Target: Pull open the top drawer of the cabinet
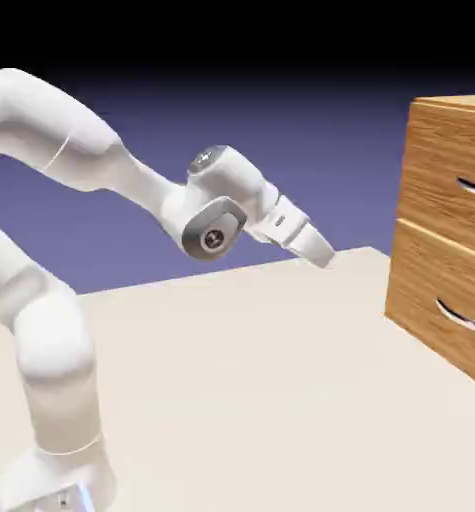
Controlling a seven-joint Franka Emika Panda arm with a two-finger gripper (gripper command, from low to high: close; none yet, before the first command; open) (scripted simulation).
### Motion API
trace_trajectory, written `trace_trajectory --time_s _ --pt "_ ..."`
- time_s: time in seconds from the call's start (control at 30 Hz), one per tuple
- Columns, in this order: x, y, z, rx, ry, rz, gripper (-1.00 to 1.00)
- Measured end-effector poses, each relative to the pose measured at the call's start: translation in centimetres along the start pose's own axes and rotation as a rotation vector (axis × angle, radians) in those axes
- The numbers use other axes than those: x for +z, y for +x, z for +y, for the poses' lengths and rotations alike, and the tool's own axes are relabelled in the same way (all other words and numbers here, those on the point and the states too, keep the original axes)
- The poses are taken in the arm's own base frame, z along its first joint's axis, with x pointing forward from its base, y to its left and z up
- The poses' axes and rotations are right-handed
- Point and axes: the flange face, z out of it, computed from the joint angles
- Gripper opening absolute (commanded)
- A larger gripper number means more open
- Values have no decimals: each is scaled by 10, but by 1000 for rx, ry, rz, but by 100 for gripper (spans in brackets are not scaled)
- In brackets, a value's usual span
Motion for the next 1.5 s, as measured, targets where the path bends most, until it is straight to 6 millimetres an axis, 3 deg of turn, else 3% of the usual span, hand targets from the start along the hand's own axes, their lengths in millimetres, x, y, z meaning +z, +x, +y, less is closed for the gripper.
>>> trace_trajectory --time_s 0.23,0.43,0.7,0.9,1.07,1.2,1.33,1.5 --pt "-84 87 -20 361 116 217 0" --pt "-163 128 -41 611 266 371 0" --pt "-252 139 -89 839 509 509 0" --pt "-287 123 -141 933 693 550 0" --pt "-287 102 -192 974 824 540 0" --pt "-264 87 -232 992 904 505 0" --pt "-222 75 -268 1009 957 449 0" --pt "-144 68 -300 1042 983 358 0"
